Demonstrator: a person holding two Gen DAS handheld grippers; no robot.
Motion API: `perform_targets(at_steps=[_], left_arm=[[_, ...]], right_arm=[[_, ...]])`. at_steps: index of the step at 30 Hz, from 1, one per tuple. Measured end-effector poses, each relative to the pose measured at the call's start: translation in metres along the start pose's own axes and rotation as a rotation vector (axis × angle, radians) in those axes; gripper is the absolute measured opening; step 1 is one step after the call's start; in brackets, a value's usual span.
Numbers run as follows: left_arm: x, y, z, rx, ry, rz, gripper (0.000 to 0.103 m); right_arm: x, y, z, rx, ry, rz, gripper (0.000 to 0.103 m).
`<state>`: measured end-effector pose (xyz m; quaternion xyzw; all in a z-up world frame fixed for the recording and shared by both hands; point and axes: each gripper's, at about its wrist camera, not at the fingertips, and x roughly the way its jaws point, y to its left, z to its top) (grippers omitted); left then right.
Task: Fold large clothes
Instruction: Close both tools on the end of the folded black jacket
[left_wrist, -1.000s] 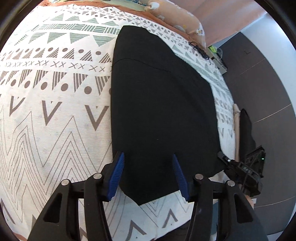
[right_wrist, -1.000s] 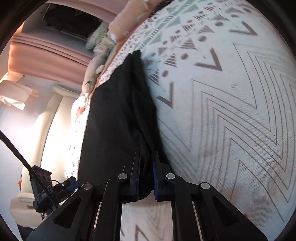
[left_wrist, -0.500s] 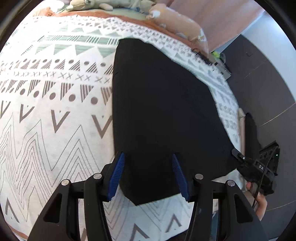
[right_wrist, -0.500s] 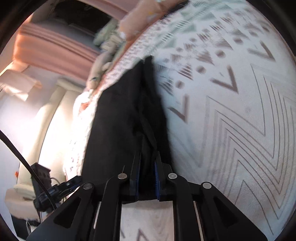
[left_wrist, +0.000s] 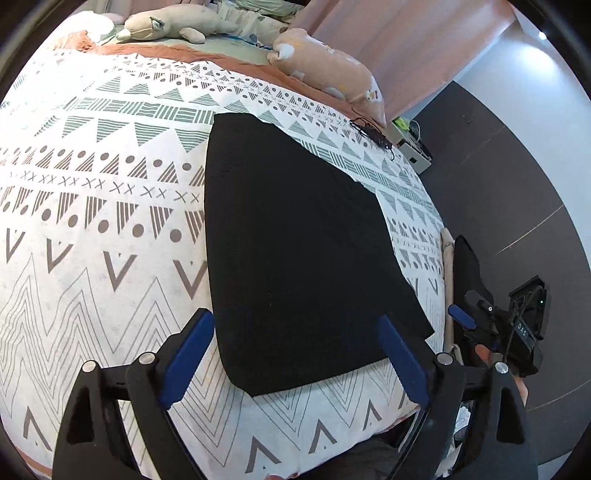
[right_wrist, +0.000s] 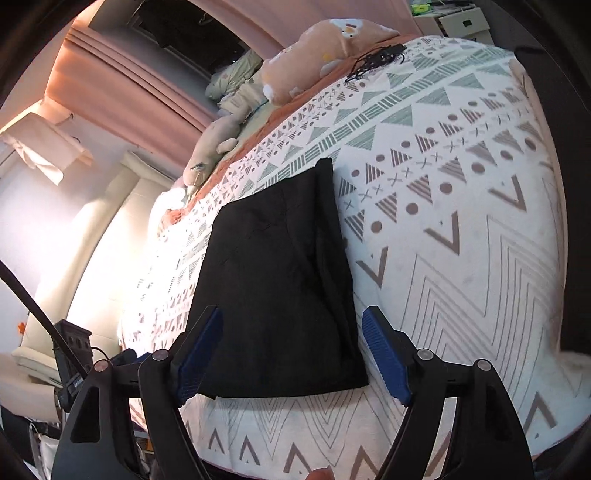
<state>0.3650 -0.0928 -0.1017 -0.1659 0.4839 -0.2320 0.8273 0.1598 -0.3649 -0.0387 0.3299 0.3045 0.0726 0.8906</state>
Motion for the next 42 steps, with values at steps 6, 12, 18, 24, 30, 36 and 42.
perform_targets(at_steps=[6,12,18,24,30,36,42], left_arm=[[0.012,0.007,0.019,-0.009,-0.003,-0.008,0.092],[0.046,0.02,0.04,-0.029,0.042,0.003,0.092],[0.08,0.033,0.058,-0.038,0.066,0.016,0.092],[0.105,0.041,0.072,-0.019,0.068,0.033,0.084],[0.123,0.054,0.091,-0.026,0.073,0.05,0.073],[0.137,0.07,0.109,-0.053,0.075,0.037,0.069],[0.158,0.08,0.119,-0.102,0.113,0.018,0.069]], right_arm=[[0.013,0.014,0.022,-0.069,0.045,-0.013,0.078],[0.054,0.007,0.048,-0.071,0.141,-0.034,0.078],[0.101,-0.007,0.072,-0.035,0.219,-0.001,0.078],[0.149,-0.021,0.088,-0.014,0.269,0.009,0.078],[0.193,-0.024,0.102,-0.009,0.31,0.041,0.078],[0.227,-0.021,0.116,-0.023,0.353,0.086,0.078],[0.264,-0.025,0.124,0.004,0.395,0.178,0.067]])
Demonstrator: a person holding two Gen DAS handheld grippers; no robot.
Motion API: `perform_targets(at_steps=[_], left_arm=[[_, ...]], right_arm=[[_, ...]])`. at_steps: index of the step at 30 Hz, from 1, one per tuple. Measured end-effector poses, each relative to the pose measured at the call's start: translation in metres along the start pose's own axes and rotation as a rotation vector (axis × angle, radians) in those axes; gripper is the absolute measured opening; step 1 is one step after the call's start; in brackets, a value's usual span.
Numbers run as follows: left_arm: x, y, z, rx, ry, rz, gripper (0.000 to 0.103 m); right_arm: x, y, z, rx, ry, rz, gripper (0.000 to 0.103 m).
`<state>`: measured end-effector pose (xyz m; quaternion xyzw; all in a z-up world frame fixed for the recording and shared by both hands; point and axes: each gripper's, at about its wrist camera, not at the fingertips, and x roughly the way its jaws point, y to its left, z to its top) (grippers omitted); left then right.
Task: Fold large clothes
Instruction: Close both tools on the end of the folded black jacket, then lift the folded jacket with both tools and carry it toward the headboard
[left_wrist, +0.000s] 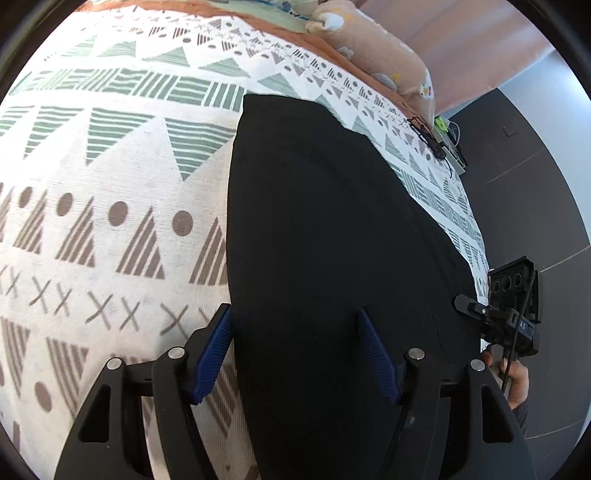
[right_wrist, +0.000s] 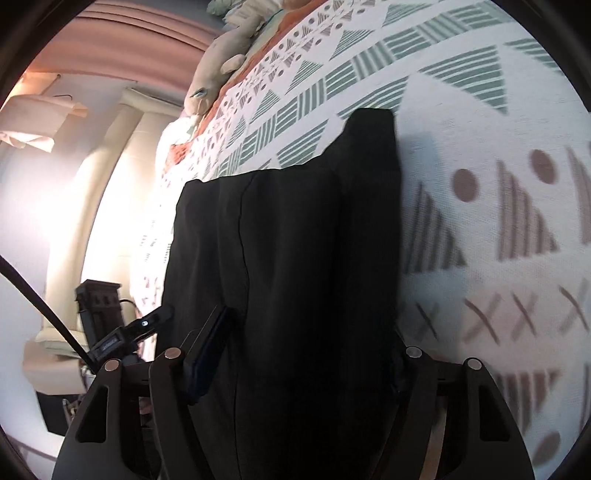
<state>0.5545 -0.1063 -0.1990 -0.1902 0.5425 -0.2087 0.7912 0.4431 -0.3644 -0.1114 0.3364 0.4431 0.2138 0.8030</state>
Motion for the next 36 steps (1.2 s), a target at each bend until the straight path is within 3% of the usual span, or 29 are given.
perform_targets(at_steps=[3,7,10,12,18,36], left_arm=[[0.008,0.001,0.004,-0.006,0.016,0.007,0.069],[0.002,-0.01,0.003,0.034,0.004,0.042,0.059],[-0.006,-0.015,0.002,0.046,-0.019,0.048,0.042],[-0.014,-0.023,0.0,0.069,-0.035,0.05,0.032],[-0.048,-0.047,-0.012,0.131,-0.097,0.052,0.023],[-0.18,-0.089,-0.064,0.184,-0.304,-0.035,0.016]], right_arm=[[0.011,-0.003,0.008,-0.002,0.019,0.031,0.067],[0.02,-0.004,0.013,-0.019,0.034,0.008,0.031],[0.013,0.004,0.011,-0.047,0.001,0.002,0.02],[0.009,0.019,0.007,-0.073,-0.025,-0.008,0.017],[-0.016,0.063,-0.015,-0.167,-0.104,-0.063,0.016],[-0.139,0.145,-0.125,-0.292,-0.316,-0.087,0.011]])
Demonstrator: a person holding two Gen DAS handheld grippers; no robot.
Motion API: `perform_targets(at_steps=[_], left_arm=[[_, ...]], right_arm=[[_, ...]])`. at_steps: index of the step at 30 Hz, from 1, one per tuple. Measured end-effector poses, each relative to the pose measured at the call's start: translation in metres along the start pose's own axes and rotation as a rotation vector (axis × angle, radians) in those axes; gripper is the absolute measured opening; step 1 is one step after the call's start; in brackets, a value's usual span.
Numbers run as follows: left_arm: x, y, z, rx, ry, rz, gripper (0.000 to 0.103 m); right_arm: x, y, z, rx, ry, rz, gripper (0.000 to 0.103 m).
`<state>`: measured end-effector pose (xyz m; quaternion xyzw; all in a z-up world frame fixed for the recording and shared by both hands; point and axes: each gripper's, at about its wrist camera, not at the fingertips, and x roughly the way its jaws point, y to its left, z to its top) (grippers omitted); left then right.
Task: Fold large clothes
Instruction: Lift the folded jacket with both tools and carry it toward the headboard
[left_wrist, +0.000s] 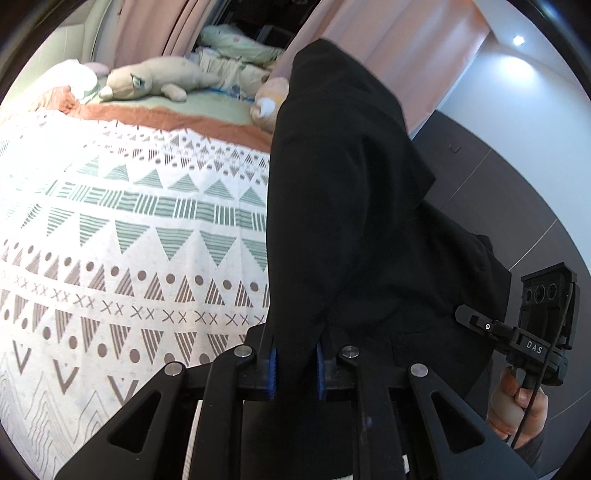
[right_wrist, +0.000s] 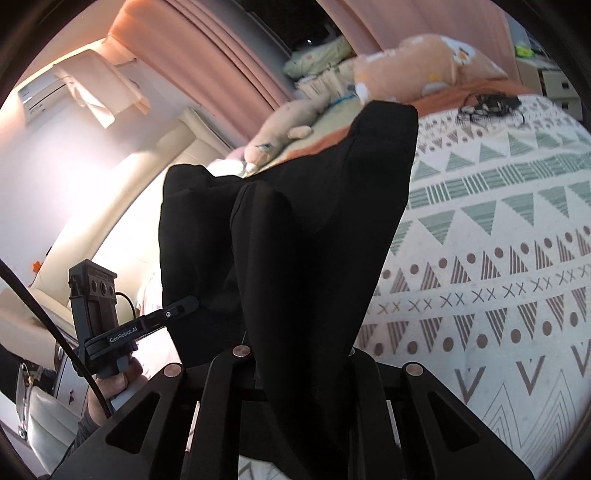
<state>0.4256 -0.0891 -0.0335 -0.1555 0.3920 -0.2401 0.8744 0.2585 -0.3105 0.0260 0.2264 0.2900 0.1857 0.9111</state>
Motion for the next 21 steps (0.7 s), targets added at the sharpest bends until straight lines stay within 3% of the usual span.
perform_targets(at_steps=[12,16,21], left_arm=[[-0.111,0.023,0.008,-0.004,-0.114,-0.002,0.016],[-0.146,0.042,0.009,-0.011,-0.136,0.017,0.016],[-0.191,0.077,0.006,-0.032,-0.173,0.051,0.016]], right_arm=[[-0.045,0.092,-0.012,-0.132,-0.053,0.044,0.011],[-0.042,0.121,-0.018,-0.165,-0.052,0.067,0.011],[-0.008,0.148,-0.015,-0.203,-0.037,0.105,0.011]])
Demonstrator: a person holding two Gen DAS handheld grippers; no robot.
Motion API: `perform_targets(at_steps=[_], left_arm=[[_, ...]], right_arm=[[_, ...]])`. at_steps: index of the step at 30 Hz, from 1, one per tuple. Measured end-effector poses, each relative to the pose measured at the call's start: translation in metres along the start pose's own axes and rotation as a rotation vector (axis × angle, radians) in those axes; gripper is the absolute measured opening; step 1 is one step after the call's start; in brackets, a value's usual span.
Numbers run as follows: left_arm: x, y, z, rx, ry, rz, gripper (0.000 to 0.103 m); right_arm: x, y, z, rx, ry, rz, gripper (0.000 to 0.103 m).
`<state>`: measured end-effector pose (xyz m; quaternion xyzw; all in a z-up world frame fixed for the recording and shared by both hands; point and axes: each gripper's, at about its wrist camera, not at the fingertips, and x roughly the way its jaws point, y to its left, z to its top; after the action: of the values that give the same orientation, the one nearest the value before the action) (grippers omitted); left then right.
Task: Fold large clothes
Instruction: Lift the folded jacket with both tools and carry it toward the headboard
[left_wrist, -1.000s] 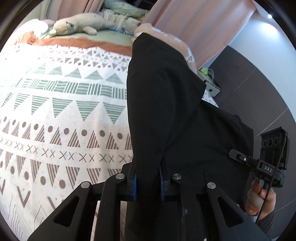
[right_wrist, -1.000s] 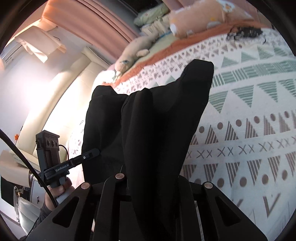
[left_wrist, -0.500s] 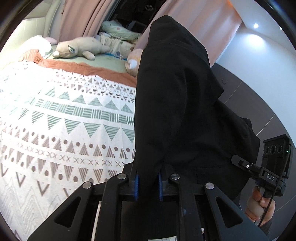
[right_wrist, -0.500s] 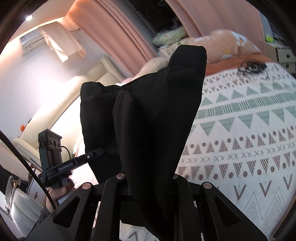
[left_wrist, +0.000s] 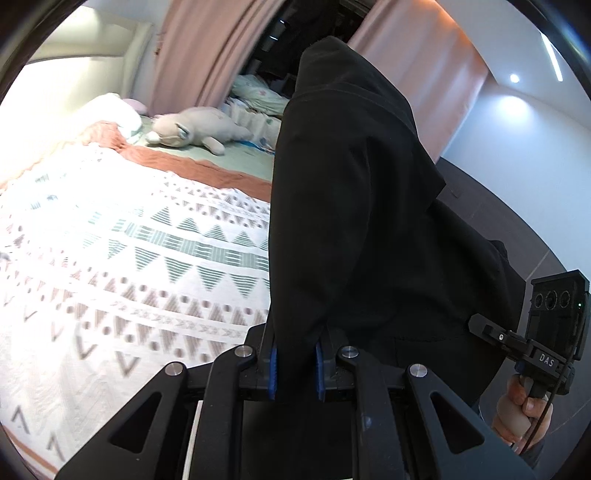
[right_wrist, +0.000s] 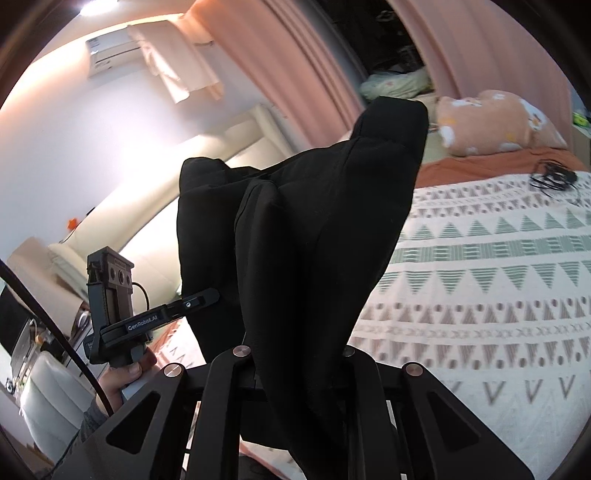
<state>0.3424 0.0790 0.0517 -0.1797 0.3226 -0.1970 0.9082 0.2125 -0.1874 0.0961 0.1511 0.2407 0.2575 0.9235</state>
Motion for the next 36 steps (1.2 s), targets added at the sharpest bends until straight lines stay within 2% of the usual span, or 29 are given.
perform_targets(at_steps=[9,14,25,31,36], left_arm=[[-0.079,0.088,0.0,-0.07,-0.076,0.062,0.016],[-0.12,0.143,-0.001,-0.115,-0.106,0.122,0.016],[-0.198,0.247,-0.015,-0.186,-0.143,0.273,0.015],[-0.239,0.281,-0.03,-0.215,-0.16,0.359,0.015],[-0.245,0.29,-0.018,-0.227,-0.158,0.453,0.014]], right_arm=[[0.086,0.052,0.017,-0.089,0.074,0.081,0.011],[0.136,0.078,0.026,-0.128,0.11,0.144,0.011],[0.238,0.122,0.01,-0.172,0.214,0.308,0.011],[0.29,0.147,0.006,-0.184,0.274,0.386,0.011],[0.327,0.17,-0.002,-0.187,0.31,0.474,0.011]])
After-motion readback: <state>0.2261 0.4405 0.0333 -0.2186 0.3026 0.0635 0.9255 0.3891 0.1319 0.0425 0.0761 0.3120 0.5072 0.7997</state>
